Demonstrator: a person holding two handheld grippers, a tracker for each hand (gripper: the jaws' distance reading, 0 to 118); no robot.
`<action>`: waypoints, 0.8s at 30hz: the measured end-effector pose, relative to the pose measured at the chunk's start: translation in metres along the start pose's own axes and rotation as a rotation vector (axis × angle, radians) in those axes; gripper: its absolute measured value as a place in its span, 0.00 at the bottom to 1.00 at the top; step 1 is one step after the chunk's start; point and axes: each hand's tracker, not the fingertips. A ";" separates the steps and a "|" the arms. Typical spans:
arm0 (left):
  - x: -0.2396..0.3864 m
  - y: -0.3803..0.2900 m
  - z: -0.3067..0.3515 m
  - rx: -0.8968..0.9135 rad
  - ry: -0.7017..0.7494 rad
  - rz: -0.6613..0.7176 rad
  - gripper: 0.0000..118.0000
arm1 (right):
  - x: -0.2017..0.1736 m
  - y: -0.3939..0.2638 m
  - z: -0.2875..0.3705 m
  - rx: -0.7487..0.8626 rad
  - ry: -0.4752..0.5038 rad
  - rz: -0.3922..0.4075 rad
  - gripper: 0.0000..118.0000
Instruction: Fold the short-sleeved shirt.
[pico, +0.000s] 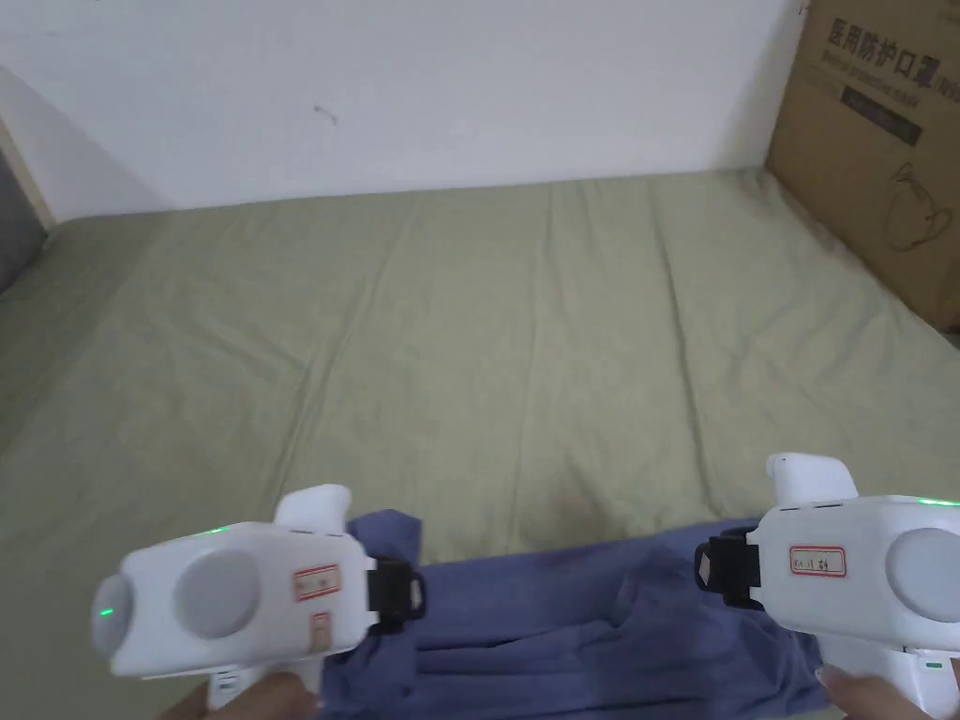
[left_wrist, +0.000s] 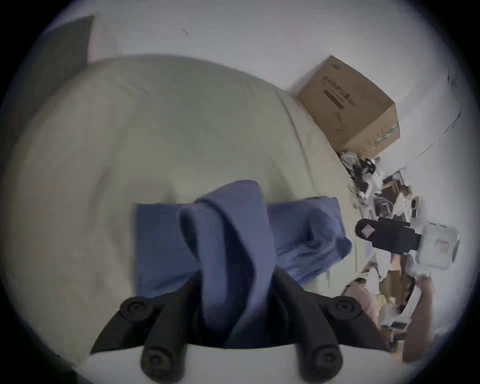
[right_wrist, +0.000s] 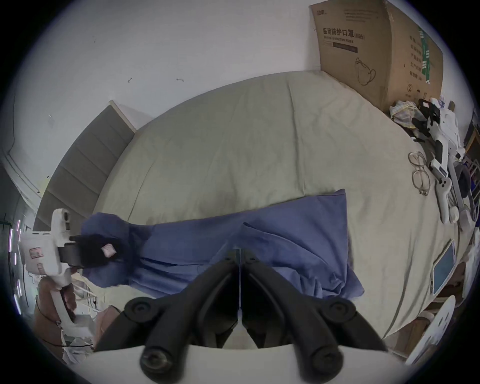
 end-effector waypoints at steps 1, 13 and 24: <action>0.012 0.001 -0.017 -0.044 -0.006 -0.004 0.08 | 0.003 0.000 0.002 0.002 -0.001 -0.004 0.02; 0.043 0.000 -0.047 -0.016 -0.299 0.011 0.92 | 0.024 -0.002 0.002 0.006 -0.016 -0.040 0.02; 0.022 -0.012 -0.035 -0.024 -0.009 -0.105 0.01 | 0.024 -0.004 -0.002 0.017 0.001 -0.053 0.02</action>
